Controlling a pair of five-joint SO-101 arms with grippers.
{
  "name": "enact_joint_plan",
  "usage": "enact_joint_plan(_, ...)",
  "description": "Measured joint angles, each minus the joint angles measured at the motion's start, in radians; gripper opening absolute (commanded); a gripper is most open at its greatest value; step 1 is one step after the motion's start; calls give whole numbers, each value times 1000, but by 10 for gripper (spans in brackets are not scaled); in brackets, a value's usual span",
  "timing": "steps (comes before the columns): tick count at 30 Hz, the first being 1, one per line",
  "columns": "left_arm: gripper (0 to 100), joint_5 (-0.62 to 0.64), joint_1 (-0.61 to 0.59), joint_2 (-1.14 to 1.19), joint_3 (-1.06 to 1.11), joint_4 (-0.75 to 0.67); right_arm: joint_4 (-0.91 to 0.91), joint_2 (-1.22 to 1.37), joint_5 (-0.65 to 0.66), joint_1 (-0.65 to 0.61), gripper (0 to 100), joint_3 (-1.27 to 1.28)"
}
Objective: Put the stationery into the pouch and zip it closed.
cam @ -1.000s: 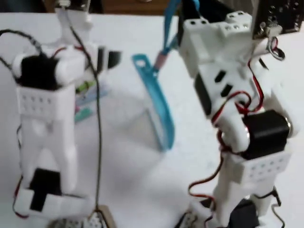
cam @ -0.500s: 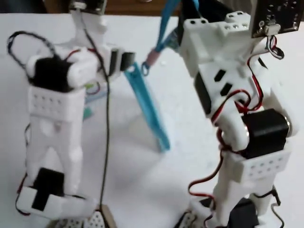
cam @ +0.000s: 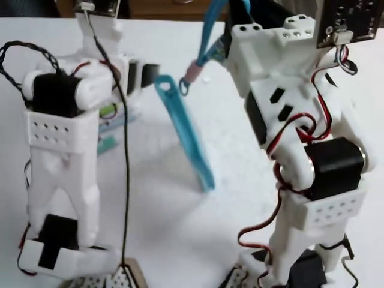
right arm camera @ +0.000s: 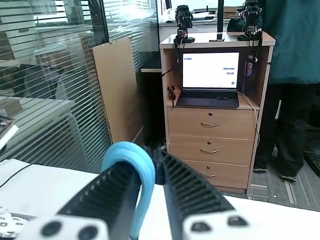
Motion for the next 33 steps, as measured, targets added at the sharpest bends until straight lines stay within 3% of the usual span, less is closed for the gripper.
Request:
enact_joint_plan(21,260,0,49,14,6,66,0,0,0,-2,17,0)
enact_joint_plan(33,260,3,26,173,-38,32,0,0,0,-2,17,0)
